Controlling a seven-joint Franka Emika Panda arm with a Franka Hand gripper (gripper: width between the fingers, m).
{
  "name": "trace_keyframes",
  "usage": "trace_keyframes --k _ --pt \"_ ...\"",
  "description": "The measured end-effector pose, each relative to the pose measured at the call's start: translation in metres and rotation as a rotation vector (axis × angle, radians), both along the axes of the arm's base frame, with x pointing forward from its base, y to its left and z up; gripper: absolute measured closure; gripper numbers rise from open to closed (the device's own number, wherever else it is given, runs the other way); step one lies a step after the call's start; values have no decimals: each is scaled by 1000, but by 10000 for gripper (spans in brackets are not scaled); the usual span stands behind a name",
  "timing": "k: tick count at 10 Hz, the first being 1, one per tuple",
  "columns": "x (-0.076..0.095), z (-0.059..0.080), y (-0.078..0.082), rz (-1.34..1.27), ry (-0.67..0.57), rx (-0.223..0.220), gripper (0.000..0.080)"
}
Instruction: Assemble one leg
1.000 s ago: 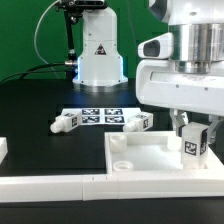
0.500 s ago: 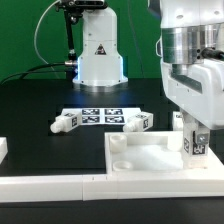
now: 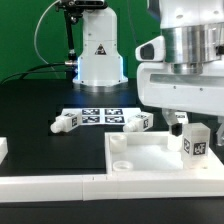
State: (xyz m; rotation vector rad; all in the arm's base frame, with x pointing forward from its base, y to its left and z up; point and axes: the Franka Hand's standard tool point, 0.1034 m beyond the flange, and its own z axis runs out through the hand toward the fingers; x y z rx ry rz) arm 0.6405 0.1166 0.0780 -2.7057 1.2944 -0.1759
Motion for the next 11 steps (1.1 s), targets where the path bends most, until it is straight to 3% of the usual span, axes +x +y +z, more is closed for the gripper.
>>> trace_keyframes --k 3,5,7,8,9,10,11 --pt "-4 -3 -4 283 -7 -64 153" --pt "-4 -4 -3 771 -22 -182 151" --pt "-5 -5 -3 816 -24 -186 151" --pt "-5 -5 -4 797 -23 -183 273" --pt "-5 -5 -4 760 -21 -177 273" --pt "-5 -5 -3 691 -18 -166 450" --pt "-5 -5 -4 613 -14 -155 450"
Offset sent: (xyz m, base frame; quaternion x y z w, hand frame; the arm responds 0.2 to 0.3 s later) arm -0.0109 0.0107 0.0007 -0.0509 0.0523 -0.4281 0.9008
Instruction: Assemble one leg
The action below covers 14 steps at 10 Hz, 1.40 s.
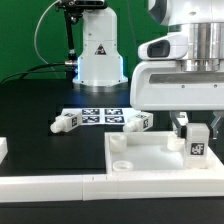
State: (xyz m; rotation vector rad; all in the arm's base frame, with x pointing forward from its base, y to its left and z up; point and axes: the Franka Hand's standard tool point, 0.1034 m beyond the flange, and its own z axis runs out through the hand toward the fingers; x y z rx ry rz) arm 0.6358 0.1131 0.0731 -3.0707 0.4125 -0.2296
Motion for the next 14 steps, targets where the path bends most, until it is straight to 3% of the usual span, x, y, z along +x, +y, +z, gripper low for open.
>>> trace_keyframes --k 1,4,11,14 --pt "0 0 0 -62 1 9 514" --pt "0 1 -1 -373 -1 54 514" --pt "1 1 5 -1367 39 285 509" --pt "1 1 6 -1354 39 285 508"
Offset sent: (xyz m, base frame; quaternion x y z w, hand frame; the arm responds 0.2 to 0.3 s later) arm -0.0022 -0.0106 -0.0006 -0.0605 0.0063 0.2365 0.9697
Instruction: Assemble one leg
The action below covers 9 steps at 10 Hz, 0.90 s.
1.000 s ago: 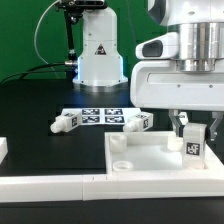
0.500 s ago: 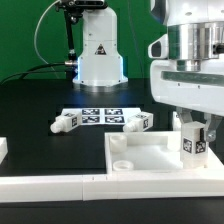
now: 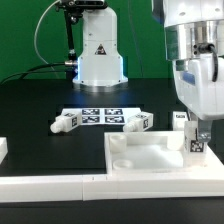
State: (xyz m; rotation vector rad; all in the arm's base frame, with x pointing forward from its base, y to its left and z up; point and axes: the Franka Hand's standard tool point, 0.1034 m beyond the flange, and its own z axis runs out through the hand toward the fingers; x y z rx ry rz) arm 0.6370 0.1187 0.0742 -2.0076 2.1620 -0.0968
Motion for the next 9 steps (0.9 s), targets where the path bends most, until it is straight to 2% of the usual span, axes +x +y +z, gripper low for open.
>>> trace_keyframes --k 2,3,4,7,8,9 --pt "4 1 -4 241 -24 -45 205" --pt "5 0 -5 443 -39 -78 205" --pt "4 -1 -7 562 -47 -96 162" --pt "4 -1 -7 721 -60 -128 152" --pt "5 -2 -9 896 -67 -162 150" --pt "5 -6 -8 1082 -65 -172 150"
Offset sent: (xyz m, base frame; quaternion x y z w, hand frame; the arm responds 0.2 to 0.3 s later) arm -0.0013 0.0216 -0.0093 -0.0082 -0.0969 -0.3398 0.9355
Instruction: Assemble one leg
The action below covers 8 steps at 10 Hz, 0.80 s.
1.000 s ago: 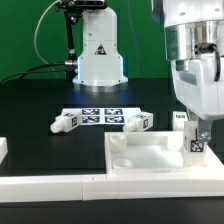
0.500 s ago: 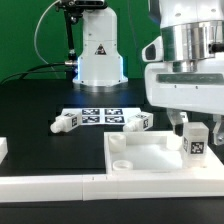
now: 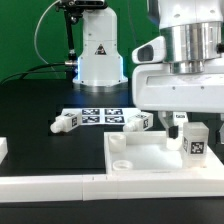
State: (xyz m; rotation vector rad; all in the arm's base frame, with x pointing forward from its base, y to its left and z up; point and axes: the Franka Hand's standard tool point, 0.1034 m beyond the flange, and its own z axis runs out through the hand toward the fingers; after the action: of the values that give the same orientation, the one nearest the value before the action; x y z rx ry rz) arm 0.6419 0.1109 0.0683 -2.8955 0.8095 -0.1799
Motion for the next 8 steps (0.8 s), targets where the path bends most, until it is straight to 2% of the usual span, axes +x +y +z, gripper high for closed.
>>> trace_keyframes --k 1,3,4,5,6,7,8 --pt "-1 0 5 57 5 -2 150" --pt "0 0 2 96 -2 -15 150" --pt "0 0 2 91 -2 -14 265" --pt "0 0 2 60 1 -9 432" --pt "1 0 -2 56 3 -14 432" --pt "2 0 -9 29 15 -14 489" --pt "3 -1 -12 -58 23 -7 489"
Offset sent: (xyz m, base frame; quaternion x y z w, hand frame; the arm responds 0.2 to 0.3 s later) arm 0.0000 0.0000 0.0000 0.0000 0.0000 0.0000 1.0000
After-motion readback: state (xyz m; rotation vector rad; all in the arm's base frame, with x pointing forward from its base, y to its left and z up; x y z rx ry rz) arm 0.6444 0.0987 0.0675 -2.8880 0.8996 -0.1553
